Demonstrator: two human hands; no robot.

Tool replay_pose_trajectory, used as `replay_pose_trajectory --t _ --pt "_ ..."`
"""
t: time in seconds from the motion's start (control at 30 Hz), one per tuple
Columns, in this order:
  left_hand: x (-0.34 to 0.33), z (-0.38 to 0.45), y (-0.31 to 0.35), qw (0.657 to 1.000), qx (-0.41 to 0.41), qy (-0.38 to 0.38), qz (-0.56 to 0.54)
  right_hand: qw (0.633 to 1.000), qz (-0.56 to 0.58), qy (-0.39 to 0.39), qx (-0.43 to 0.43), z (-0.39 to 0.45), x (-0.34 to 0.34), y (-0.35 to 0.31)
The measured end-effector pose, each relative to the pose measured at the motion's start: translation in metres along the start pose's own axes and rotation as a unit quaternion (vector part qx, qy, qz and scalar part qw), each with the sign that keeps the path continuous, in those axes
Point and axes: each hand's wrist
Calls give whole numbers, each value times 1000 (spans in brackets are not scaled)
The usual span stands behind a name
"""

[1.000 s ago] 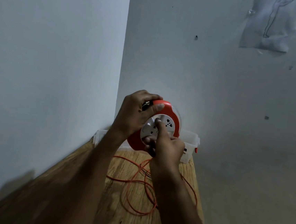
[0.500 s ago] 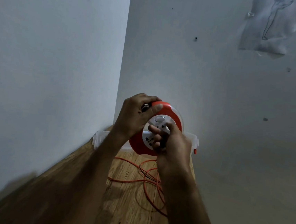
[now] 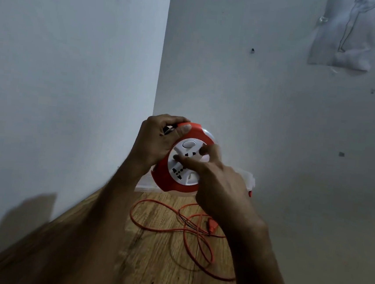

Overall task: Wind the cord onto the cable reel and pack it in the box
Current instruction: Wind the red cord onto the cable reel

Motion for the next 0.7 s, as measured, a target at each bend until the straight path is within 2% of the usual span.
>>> replay_pose_trajectory --t 0.07,0.2,0.33,0.43,0.5,0.6,0.7 --pt "3 1 1 1000 9 0 -7 1000 -13 15 2 0 -7 -5" --pt "3 2 5 1000 3 5 -8 988 16 153 -20 -1 -31 -8" --pt "-2 0 5 1000 -9 2 0 977 -19 208 -33 -1 -47 -9" --pt "-6 -1 6 1000 -28 -6 6 962 29 269 -32 -2 -49 -8" --pt "-8 -1 5 999 -33 -7 7 946 86 307 -61 -1 -48 -9" --pt "-12 -3 6 999 -39 -3 3 927 125 333 -118 1 -48 -14" --pt "-16 -5 9 998 -58 -1 9 915 169 323 -174 2 -49 -18"
Point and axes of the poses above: each hand's wrist, its own z-axis towards the middle knuckle, its own x-axis out of the back of the hand, y = z × x, and after that the axes turned 10 degrees about y, right-handed
